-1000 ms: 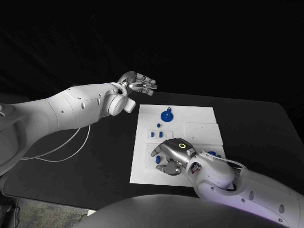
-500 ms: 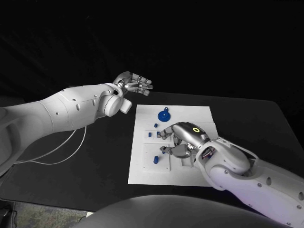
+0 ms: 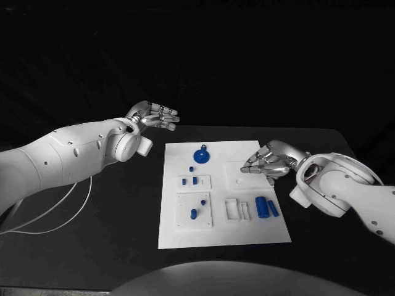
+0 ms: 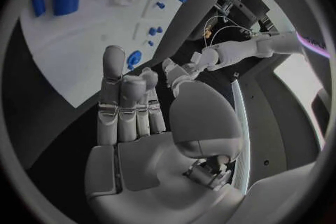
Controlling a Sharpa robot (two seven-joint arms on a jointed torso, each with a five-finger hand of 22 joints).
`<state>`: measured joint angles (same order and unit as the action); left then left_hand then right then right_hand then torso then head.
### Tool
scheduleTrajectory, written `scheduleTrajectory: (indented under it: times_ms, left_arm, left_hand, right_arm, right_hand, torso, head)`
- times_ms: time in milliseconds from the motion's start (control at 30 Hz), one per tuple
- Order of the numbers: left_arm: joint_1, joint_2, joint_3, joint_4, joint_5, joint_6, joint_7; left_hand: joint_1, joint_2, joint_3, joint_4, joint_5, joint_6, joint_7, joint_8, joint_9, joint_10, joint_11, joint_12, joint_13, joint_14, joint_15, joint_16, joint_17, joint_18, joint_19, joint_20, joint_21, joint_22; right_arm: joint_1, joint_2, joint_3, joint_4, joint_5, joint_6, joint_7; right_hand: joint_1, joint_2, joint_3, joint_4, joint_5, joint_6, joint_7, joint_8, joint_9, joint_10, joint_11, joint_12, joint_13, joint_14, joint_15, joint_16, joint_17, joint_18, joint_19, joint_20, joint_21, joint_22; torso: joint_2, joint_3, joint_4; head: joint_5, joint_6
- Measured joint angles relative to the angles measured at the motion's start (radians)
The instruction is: Assemble the parts on the task board
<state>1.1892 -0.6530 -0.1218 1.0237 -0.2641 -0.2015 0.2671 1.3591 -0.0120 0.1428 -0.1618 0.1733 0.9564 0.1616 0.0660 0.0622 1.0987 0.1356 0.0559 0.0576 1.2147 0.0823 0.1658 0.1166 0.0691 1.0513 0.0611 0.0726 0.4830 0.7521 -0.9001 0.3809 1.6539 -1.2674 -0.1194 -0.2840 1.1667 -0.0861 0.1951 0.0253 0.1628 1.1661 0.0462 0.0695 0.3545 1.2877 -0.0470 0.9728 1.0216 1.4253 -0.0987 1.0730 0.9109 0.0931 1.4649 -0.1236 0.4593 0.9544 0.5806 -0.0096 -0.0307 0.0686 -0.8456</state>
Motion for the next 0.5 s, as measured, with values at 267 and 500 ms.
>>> scheduleTrajectory:
  times_ms: [267, 500]
  left_arm:
    - [0.0, -0.023, 0.0, 0.029, 0.0, 0.001, 0.011]
    - [0.0, -0.034, 0.0, 0.046, 0.0, 0.002, 0.021]
  left_hand:
    - [-0.022, -0.01, -0.114, 0.046, 0.031, 0.013, -0.007, 0.0, 0.0, 0.021, -0.013, 0.0, 0.001, 0.0, 0.0, 0.005, 0.008, -0.016, 0.009, 0.009, 0.0, -0.072]
    - [-0.011, 0.001, -0.222, 0.089, 0.024, 0.021, -0.008, 0.0, 0.0, 0.035, -0.012, 0.0, 0.001, -0.004, 0.004, 0.012, 0.014, -0.016, 0.031, 0.009, 0.0, -0.183]
  right_arm:
    - [0.009, -0.054, 0.007, -0.025, 0.092, 0.142, -0.142]
    - [0.01, -0.069, 0.008, -0.015, 0.1, 0.235, -0.276]
  right_hand:
    - [-0.028, -0.002, 0.004, 0.068, 0.017, -0.038, -0.032, 0.046, 0.487, 0.026, -0.016, 0.028, 0.121, 0.011, -0.011, 0.005, 0.125, 0.0, 0.002, -0.002, 0.094, 0.089]
    - [-0.063, -0.026, 0.047, 0.096, 0.031, -0.019, -0.047, -0.001, 0.692, 0.04, -0.02, 0.024, 0.154, 0.016, -0.016, -0.006, 0.163, 0.0, 0.0, -0.007, 0.104, 0.118]
  torso:
    - [0.0, -0.0011, 0.0001]
    - [-0.001, -0.0035, 0.0]
  head:
    - [-0.02, 0.007]
    - [-0.032, 0.006]
